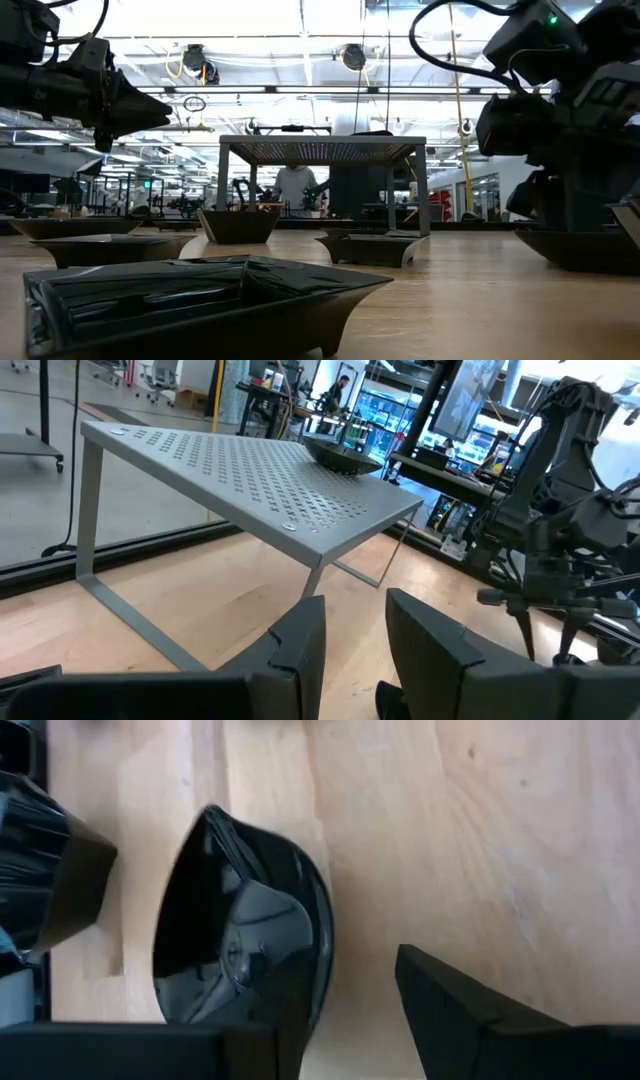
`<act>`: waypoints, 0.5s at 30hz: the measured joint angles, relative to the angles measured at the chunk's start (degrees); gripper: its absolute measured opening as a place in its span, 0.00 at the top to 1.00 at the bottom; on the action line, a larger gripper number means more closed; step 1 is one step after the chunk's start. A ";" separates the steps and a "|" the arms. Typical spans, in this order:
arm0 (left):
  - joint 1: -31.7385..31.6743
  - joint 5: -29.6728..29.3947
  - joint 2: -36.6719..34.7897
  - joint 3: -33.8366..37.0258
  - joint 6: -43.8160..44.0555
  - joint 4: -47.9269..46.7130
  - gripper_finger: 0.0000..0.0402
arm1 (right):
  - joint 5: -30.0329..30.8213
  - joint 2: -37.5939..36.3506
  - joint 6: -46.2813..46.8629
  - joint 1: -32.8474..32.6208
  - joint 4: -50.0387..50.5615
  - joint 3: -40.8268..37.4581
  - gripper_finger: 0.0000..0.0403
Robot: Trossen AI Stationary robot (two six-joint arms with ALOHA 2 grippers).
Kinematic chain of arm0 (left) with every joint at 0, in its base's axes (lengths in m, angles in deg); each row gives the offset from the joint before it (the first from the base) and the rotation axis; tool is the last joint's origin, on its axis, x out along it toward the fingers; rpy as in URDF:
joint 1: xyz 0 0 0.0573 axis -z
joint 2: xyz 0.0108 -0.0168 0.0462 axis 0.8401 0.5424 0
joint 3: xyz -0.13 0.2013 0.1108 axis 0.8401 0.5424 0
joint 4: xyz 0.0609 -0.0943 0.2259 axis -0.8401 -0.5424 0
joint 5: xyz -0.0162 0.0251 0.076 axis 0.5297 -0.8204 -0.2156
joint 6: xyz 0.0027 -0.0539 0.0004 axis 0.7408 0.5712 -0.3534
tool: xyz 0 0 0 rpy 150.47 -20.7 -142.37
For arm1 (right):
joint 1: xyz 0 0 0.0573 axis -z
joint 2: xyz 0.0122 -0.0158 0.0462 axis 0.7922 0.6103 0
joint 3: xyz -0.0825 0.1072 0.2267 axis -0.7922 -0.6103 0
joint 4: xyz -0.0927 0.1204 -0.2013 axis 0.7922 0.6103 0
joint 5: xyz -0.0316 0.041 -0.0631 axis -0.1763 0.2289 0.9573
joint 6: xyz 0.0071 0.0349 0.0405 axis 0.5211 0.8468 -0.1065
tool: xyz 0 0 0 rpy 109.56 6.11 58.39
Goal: Pick & Place Mini shaped plates
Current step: Stack the black leaf shaped plate on top of the black leaf shaped plates on the shelf
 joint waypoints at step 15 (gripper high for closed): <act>-0.01 0.00 0.00 -0.01 -0.02 0.01 0.72 | 0.93 0.03 -0.86 0.60 -6.74 -1.50 0.98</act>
